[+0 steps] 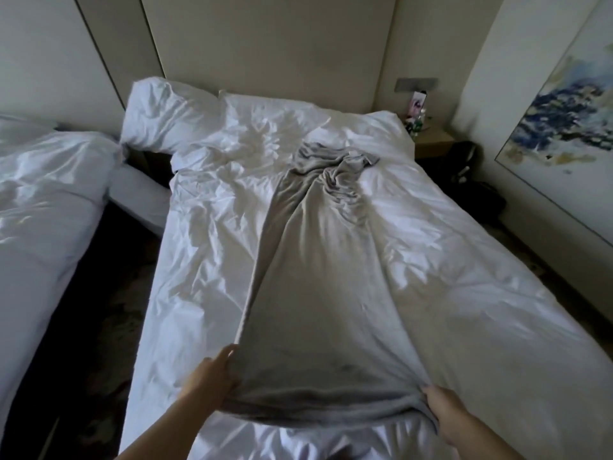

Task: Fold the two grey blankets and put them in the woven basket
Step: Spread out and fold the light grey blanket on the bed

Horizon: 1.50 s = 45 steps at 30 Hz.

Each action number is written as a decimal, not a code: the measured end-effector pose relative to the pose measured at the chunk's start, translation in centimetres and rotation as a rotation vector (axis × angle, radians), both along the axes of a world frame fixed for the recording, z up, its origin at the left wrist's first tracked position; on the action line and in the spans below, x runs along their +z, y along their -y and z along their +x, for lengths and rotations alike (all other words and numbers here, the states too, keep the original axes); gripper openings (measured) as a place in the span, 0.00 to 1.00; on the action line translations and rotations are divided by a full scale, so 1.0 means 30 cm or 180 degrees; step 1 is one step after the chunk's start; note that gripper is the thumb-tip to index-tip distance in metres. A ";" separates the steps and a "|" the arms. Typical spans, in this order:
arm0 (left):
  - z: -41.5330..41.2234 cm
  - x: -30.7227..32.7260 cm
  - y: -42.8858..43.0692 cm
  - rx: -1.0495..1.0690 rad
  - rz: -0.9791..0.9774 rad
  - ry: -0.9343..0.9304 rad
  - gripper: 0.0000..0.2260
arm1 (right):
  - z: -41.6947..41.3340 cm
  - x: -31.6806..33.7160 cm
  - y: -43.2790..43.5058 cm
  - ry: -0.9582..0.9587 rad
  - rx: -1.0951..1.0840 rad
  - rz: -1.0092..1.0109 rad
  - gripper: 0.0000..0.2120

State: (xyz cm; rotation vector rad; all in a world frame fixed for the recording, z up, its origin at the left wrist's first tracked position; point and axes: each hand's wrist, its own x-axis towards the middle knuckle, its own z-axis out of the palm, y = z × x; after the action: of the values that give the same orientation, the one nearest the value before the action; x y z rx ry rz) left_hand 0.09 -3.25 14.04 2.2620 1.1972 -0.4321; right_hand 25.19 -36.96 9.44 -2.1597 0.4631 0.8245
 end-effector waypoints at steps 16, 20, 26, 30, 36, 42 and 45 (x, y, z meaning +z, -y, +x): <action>-0.370 -0.039 0.133 0.0950 -0.0302 0.0100 0.07 | -0.374 0.104 0.265 0.0128 -0.0234 -0.0453 0.20; -0.469 -0.077 0.193 0.0963 -0.0357 0.0100 0.09 | -0.491 0.078 0.335 0.0070 -0.0264 -0.0428 0.20; -0.586 -0.054 0.375 0.0789 -0.0178 0.0374 0.10 | -0.610 0.078 0.464 0.0211 0.0218 -0.0528 0.20; -0.674 -0.045 0.549 0.0589 -0.0116 0.0250 0.13 | -0.663 0.077 0.586 0.0277 0.0607 -0.0711 0.19; -0.871 -0.100 0.805 0.0691 -0.0239 -0.0093 0.16 | -0.779 -0.020 0.847 -0.0049 0.0778 -0.0982 0.18; -1.016 -0.172 0.931 0.1138 -0.0530 -0.0277 0.09 | -0.849 -0.083 0.917 -0.0384 0.0838 -0.1153 0.09; -1.035 -0.183 0.946 0.1309 -0.0880 -0.0899 0.13 | -0.869 -0.078 0.887 -0.0605 0.0792 -0.1095 0.06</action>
State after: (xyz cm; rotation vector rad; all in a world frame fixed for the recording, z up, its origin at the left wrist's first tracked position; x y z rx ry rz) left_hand -30.95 -31.61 8.56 1.7045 1.5903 -0.7187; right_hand -0.87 -63.57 7.10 -2.5021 0.4640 1.1655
